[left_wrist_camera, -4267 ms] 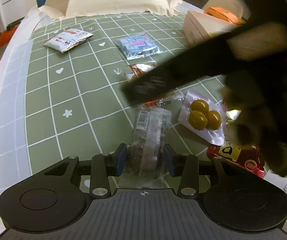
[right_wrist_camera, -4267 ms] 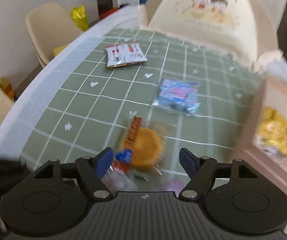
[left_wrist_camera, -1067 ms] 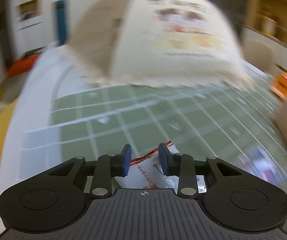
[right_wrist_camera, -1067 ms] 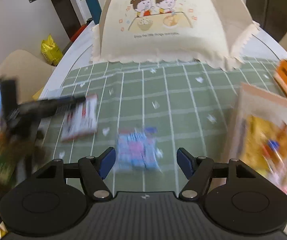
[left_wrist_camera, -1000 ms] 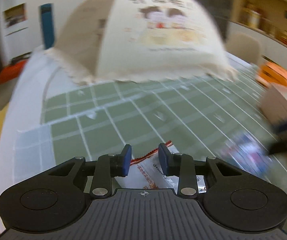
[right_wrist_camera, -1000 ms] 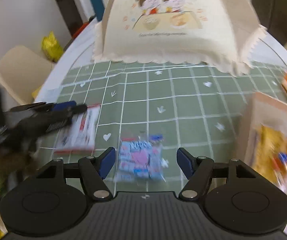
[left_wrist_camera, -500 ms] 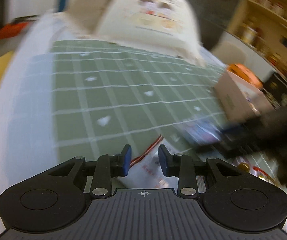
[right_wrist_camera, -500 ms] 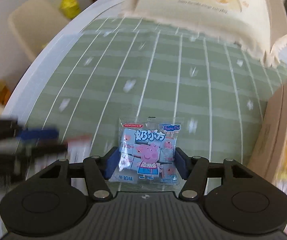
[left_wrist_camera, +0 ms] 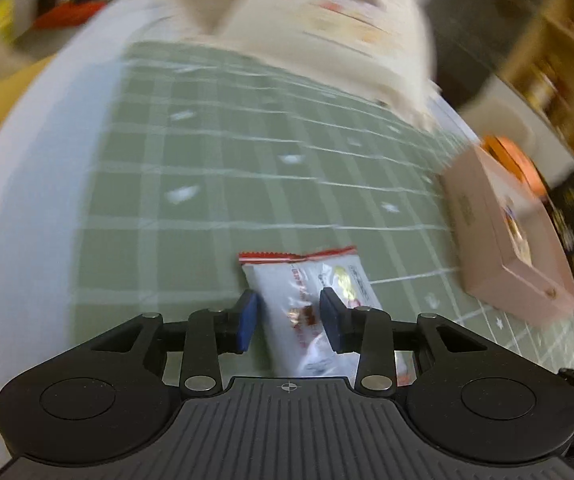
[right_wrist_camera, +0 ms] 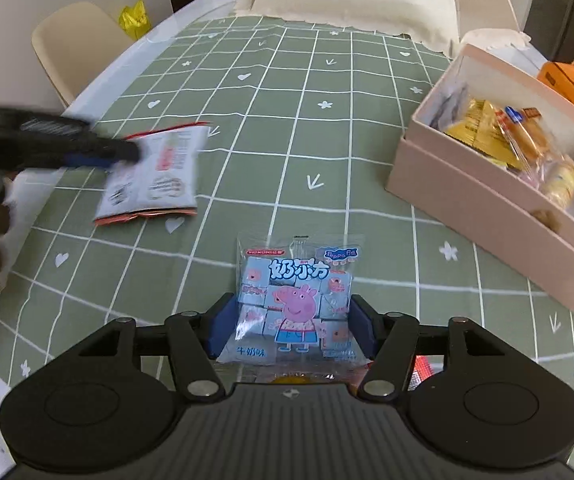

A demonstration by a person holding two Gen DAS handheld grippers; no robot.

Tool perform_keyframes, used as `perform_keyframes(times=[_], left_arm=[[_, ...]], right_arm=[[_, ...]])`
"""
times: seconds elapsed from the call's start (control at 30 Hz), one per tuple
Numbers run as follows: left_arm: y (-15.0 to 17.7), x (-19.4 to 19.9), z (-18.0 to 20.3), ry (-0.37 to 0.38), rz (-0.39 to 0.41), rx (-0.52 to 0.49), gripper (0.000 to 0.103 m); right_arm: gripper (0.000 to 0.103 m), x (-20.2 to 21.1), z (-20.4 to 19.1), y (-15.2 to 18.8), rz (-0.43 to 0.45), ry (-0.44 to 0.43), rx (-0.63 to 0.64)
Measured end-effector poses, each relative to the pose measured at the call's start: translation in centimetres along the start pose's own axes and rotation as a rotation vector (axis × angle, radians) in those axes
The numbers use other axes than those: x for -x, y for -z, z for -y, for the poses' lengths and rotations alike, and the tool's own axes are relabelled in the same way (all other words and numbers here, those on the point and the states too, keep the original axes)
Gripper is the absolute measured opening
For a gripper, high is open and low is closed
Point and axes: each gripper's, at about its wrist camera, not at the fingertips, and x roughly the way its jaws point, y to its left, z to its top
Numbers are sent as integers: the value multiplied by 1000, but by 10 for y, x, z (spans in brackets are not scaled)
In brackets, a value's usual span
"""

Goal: Organize snacks

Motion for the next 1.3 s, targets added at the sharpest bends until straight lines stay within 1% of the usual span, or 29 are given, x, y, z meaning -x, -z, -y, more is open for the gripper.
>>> perform_keyframes(times=[0.03, 0.07, 0.1, 0.13, 0.17, 0.23, 0.3, 0.37, 0.43, 0.47, 0.5, 0.53, 0.6, 0.63, 0.67, 0.7, 0.77, 0.83, 0.87, 0.9, 0.97, 1.0, 1.03, 1.07, 1.13, 1.23, 1.27, 1.3], left_arm=[[-5, -5, 10, 0, -6, -56, 40], [-7, -6, 19, -16, -1, -106, 40], [-8, -3, 29, -50, 17, -151, 40], [-9, 4, 36, -76, 41, -177, 40], [-9, 11, 41, -80, 60, -190, 40], [-7, 21, 53, -64, 76, -223, 40], [-2, 16, 70, -66, 35, -311, 40], [5, 2, 84, -109, -16, -399, 41], [11, -12, 93, -156, -62, -430, 41], [14, -13, 97, -165, -52, -438, 46], [15, -15, 102, -175, -56, -448, 51], [16, -17, 105, -183, -62, -458, 54], [18, -21, 111, -189, -78, -491, 67], [19, -25, 114, -186, -86, -503, 71], [21, -25, 115, -178, -93, -509, 78], [21, -25, 116, -169, -97, -511, 84], [22, -27, 116, -155, -98, -504, 86], [20, -24, 112, -138, -86, -480, 85], [18, -20, 109, -131, -74, -459, 82], [17, -14, 105, -143, -49, -437, 80], [14, -6, 94, -216, 5, -407, 78], [11, -2, 84, -243, 27, -361, 78], [8, 1, 74, -238, 33, -303, 78], [4, 3, 63, -211, 29, -234, 78], [0, -1, 52, -167, -2, -183, 78], [-4, -9, 53, -133, -27, -192, 78], [-4, -15, 56, -120, -43, -202, 78], [-2, -21, 60, -107, -69, -215, 80]], right_arm=[[64, 3, 0, 3, 7, -6, -2], [64, 7, -1, 7, 18, -15, -3], [65, 12, -1, 10, 30, -19, -7], [65, 15, -2, 11, 42, -15, -11], [65, 20, -1, 13, 58, -7, -17], [66, 31, 3, 17, 99, 23, -38], [66, 42, 11, 22, 132, 55, -75], [67, 51, 20, 26, 161, 86, -113], [67, 57, 27, 28, 178, 115, -137], [67, 59, 30, 30, 183, 129, -147], [67, 62, 34, 34, 186, 137, -157], [67, 64, 37, 36, 188, 142, -171], [67, 65, 44, 41, 181, 144, -200], [67, 65, 47, 43, 175, 140, -217], [67, 64, 49, 44, 170, 134, -229], [67, 64, 52, 46, 166, 126, -243], [67, 61, 55, 48, 159, 113, -259], [67, 59, 56, 49, 152, 107, -264], [67, 57, 55, 48, 149, 108, -262], [67, 57, 54, 47, 148, 110, -259], [67, 58, 53, 47, 152, 115, -253], [67, 59, 53, 47, 154, 115, -253], [67, 59, 53, 48, 155, 112, -257], [67, 59, 53, 48, 155, 106, -263], [67, 57, 53, 50, 152, 98, -273], [67, 53, 54, 53, 133, 88, -284], [67, 51, 54, 54, 127, 86, -285], [67, 51, 54, 55, 121, 85, -285]])
